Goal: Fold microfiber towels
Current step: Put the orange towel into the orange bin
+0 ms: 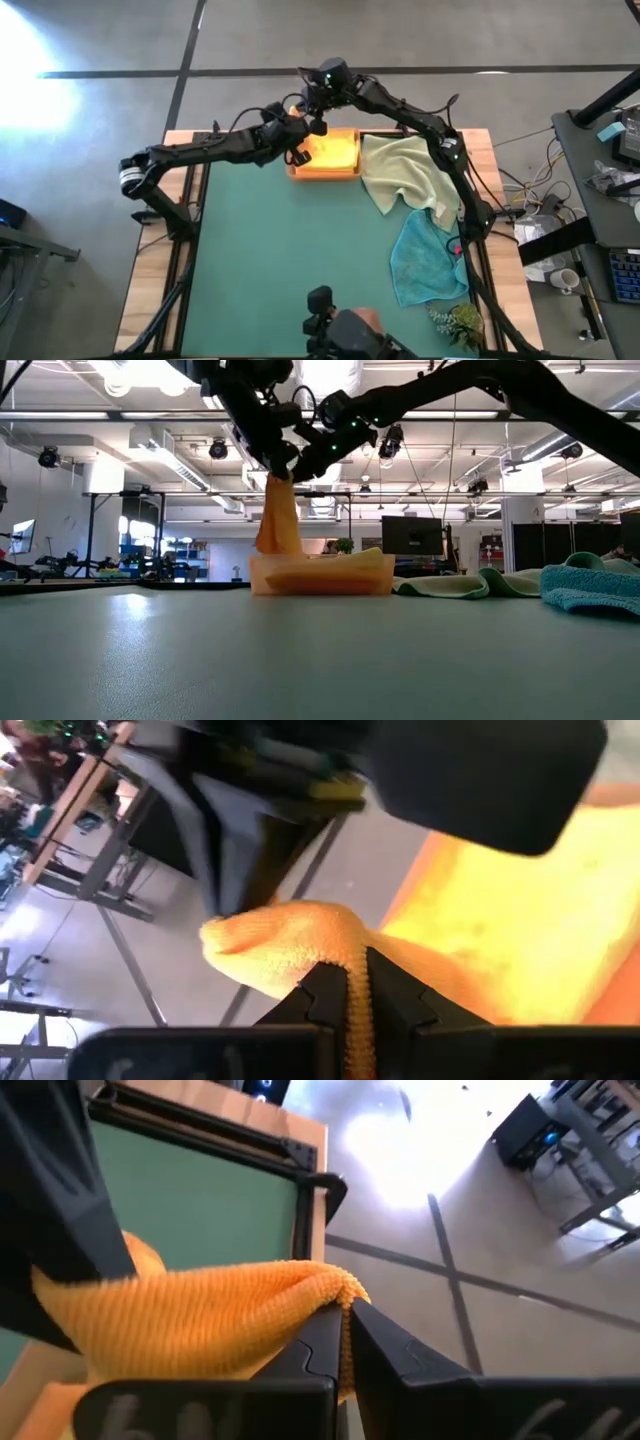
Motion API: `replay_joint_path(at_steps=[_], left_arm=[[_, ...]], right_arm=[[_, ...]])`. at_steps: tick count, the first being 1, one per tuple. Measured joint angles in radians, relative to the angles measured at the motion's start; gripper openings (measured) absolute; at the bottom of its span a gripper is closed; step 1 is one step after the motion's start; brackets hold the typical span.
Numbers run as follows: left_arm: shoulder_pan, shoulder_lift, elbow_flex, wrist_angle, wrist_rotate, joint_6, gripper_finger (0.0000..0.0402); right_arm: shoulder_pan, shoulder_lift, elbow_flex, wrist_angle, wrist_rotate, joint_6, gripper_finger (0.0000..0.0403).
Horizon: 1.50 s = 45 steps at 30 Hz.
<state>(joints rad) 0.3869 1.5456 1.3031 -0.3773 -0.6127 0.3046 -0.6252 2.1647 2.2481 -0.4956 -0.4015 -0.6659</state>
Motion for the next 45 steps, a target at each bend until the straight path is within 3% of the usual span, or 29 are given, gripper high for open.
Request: replay_joint_path(at_steps=[10,16,21,29,38,45], left_arm=[[0.007,-0.032,0.109,-0.197,-0.009,0.063,0.0011],[0.007,0.000,0.101,-0.199,0.062,0.122,0.0011],[0.007,0.074,0.104,-0.169,0.064,0.126,0.0011],[-0.008,0.165,0.127,-0.102,0.116,0.123,0.0011],[-0.015,0.249,0.226,-0.100,0.271,0.042,0.0011],[-0.016,0.334,0.265,-0.094,0.329,-0.037,0.0011]], right_arm=[[-0.009,-0.002,0.005,0.007,-0.051,-0.012,0.0008],[-0.032,-0.002,0.002,0.000,-0.060,-0.046,0.0008],[-0.064,0.005,0.002,-0.009,-0.112,-0.083,0.0008],[-0.105,0.011,0.001,-0.189,-0.116,-0.122,0.0008],[-0.126,0.011,0.001,-0.421,-0.105,-0.195,0.0008],[-0.136,0.011,-0.005,-0.470,-0.074,-0.209,0.0008]])
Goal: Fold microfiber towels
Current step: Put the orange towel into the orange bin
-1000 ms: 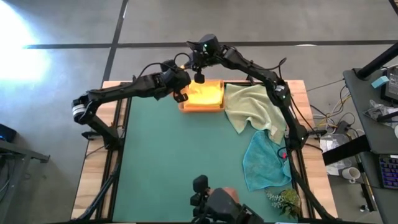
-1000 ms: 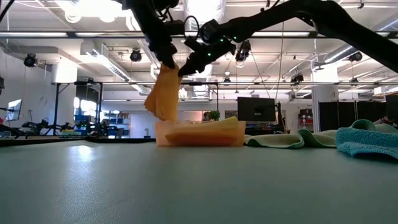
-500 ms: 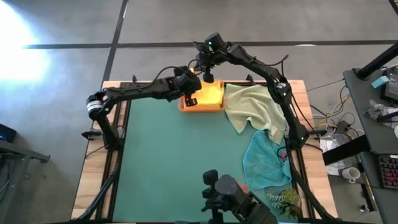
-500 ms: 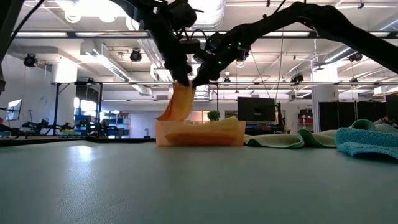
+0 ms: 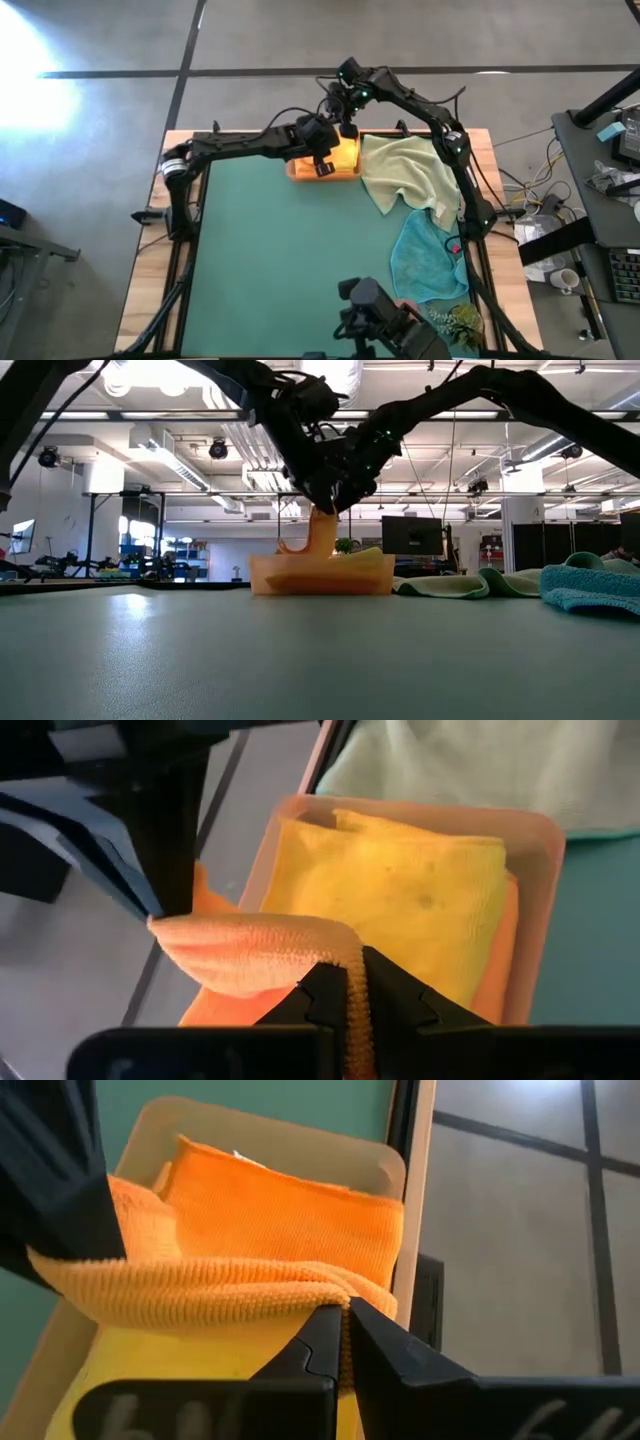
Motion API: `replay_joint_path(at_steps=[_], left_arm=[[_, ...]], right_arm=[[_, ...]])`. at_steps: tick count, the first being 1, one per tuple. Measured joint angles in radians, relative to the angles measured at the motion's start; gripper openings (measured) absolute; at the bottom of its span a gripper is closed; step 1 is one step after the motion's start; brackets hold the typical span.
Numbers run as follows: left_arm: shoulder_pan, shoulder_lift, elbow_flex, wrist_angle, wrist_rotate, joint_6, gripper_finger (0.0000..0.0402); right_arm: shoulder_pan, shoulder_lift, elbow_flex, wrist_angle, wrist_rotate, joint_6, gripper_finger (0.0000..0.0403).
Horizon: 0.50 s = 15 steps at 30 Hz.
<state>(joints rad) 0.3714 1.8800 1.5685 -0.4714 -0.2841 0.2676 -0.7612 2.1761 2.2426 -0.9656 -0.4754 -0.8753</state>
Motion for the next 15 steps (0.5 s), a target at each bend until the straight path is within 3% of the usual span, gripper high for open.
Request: replay_joint_path(at_steps=[11,15], left_arm=[[0.000,0.018,0.004,0.045,0.015,0.008,0.0012],[-0.001,0.018,0.004,0.049,0.022,0.032,0.0034]], right_arm=[[-0.003,0.001,-0.003,-0.077,0.086,0.005,0.0009],[-0.004,0.001,-0.003,-0.123,0.112,0.009,0.0023]])
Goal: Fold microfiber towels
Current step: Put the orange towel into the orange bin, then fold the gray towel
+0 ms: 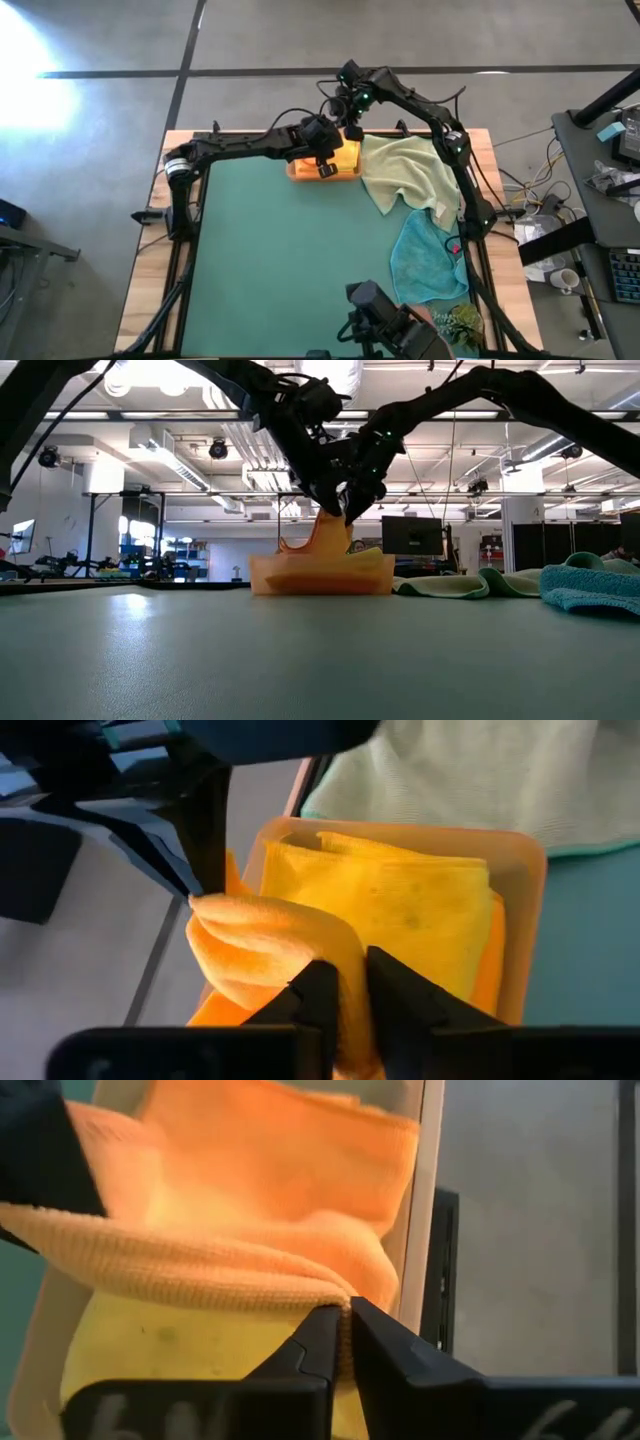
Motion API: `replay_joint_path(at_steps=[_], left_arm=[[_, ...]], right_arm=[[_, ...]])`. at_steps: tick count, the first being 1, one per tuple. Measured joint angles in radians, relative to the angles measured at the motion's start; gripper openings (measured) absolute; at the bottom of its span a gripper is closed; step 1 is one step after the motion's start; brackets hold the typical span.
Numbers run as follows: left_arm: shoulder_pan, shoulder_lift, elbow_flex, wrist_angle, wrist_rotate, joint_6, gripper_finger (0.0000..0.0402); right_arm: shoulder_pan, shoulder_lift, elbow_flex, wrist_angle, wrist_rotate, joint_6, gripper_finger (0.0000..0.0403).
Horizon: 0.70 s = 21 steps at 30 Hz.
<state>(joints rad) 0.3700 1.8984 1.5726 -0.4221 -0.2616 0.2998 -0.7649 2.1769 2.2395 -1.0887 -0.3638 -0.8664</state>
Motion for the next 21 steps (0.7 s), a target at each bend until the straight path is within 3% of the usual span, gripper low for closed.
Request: replay_joint_path(at_steps=[12,21], left_arm=[[-0.005,-0.014,0.021,0.012,-0.001,-0.011,0.0168],[0.012,-0.071,0.100,-0.109,-0.046,-0.059,0.0187]], right_arm=[[-0.008,-0.006,0.014,-0.008,0.155,0.004,0.0129],[-0.023,-0.040,0.015,-0.065,0.147,0.026,0.0154]])
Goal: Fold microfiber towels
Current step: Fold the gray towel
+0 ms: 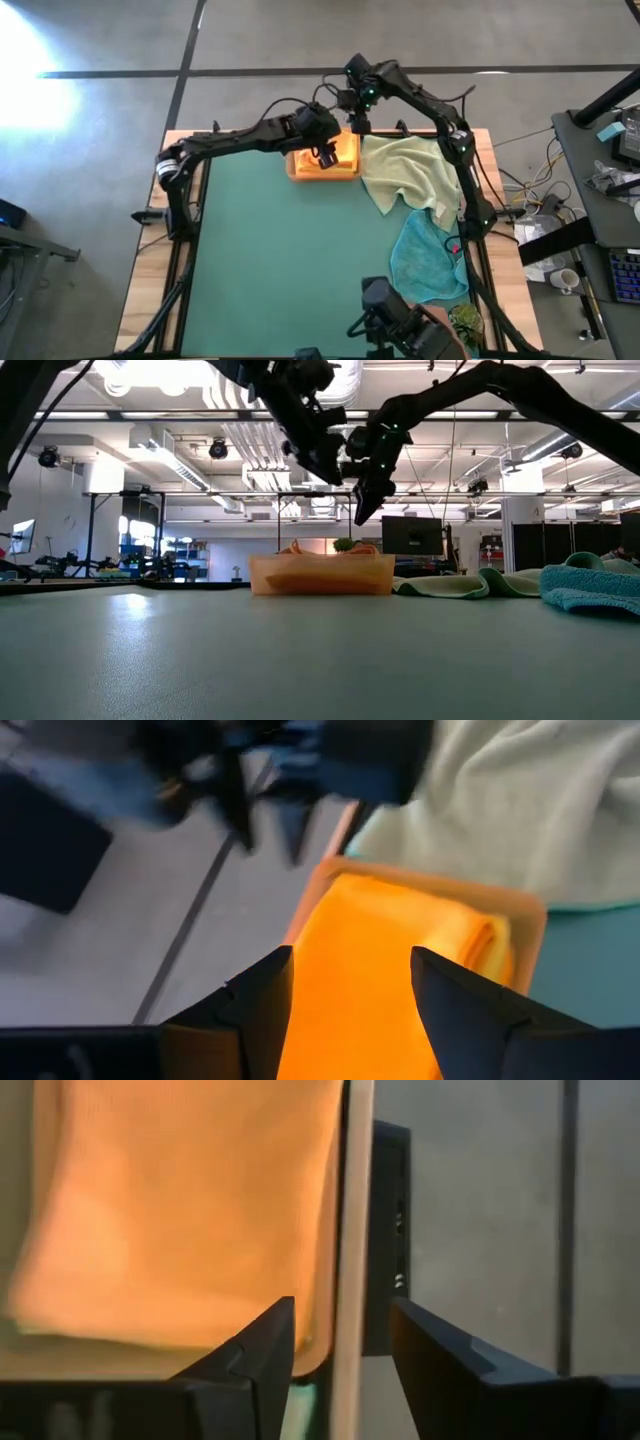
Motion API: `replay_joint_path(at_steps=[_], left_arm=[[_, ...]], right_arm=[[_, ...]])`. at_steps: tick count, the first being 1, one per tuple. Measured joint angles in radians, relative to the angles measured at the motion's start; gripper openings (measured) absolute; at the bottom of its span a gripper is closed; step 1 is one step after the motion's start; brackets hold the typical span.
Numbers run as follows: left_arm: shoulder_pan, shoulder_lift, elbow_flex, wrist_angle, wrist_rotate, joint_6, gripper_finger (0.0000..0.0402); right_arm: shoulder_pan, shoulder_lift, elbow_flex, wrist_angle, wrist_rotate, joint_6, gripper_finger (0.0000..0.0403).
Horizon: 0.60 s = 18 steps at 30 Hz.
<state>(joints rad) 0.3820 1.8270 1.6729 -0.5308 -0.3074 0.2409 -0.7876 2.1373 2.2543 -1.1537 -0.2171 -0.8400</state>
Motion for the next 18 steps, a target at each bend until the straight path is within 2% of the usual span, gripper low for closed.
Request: replay_joint_path(at_steps=[4,7,13,18], left_arm=[[0.004,-0.054,0.000,-0.100,-0.038,-0.010,0.0187],[0.004,-0.101,-0.035,-0.161,-0.049,-0.029,0.0187],[0.004,-0.228,-0.192,-0.123,-0.051,-0.087,0.0187],[0.003,-0.345,-0.375,0.014,-0.047,-0.130,0.0187]], right_arm=[[0.000,-0.007,0.000,-0.092,-0.125,0.060,0.0149],[0.002,-0.007,0.000,-0.179,-0.157,0.081,0.0141],[0.001,-0.034,0.000,-0.268,-0.184,0.137,0.0123],[0.002,-0.061,0.000,-0.385,-0.271,0.228,0.0115]])
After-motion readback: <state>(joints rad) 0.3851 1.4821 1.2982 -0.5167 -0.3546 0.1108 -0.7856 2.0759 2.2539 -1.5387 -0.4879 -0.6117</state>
